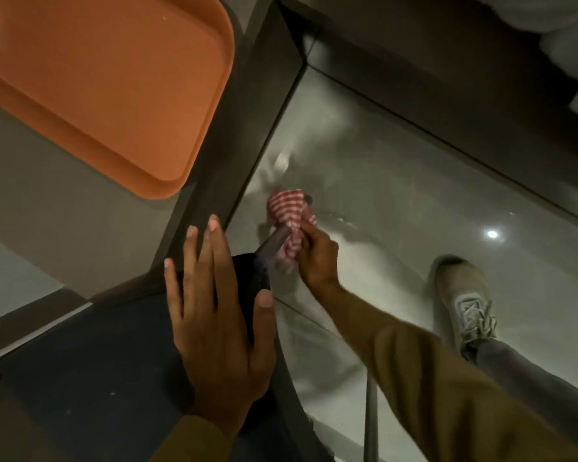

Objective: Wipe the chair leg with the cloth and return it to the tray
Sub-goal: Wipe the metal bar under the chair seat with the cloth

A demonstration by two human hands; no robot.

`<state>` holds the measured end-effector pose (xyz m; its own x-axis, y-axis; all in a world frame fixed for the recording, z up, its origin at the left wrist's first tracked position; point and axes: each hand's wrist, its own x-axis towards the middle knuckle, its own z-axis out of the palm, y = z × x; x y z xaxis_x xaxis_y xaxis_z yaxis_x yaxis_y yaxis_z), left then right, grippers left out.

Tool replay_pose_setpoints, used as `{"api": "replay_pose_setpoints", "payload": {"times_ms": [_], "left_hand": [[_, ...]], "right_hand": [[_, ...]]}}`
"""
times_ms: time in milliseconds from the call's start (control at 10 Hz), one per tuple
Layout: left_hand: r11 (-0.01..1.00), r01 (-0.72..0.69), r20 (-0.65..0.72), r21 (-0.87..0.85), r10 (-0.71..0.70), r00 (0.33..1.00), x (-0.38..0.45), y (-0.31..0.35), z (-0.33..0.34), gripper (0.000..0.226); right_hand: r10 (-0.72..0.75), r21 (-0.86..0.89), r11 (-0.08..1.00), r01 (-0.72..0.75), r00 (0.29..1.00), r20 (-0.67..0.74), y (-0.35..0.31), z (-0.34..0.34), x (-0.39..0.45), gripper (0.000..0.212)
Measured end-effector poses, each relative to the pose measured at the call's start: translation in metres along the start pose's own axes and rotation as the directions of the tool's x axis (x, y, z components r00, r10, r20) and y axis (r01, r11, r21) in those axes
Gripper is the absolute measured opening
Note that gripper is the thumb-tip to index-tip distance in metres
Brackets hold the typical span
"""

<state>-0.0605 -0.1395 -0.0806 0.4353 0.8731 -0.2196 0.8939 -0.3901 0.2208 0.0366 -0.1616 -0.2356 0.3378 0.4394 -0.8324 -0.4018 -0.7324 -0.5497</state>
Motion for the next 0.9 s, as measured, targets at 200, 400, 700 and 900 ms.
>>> {"api": "replay_pose_setpoints", "payload": {"times_ms": [200, 400, 700, 900], "left_hand": [[1.000, 0.006, 0.006, -0.004, -0.006, 1.000, 0.001, 0.003, -0.003, 0.080], [1.000, 0.005, 0.024, 0.016, -0.005, 1.000, 0.002, 0.002, -0.004, 0.079], [1.000, 0.004, 0.018, 0.004, -0.004, 1.000, 0.001, 0.000, -0.001, 0.077], [1.000, -0.010, 0.006, 0.017, 0.010, 1.000, -0.001, -0.004, 0.002, 0.072]], "right_hand": [[0.218, 0.154, 0.965, -0.210, 0.976, -0.032, -0.011, 0.011, 0.035, 0.031], [-0.427, -0.021, 0.902, 0.432, 0.896, 0.124, -0.019, -0.014, -0.087, 0.044], [-0.268, -0.083, 0.959, 0.271, 0.962, 0.046, -0.004, 0.000, -0.002, 0.045], [0.080, 0.300, 0.951, -0.076, 0.997, 0.002, -0.016, 0.005, 0.069, 0.025]]}}
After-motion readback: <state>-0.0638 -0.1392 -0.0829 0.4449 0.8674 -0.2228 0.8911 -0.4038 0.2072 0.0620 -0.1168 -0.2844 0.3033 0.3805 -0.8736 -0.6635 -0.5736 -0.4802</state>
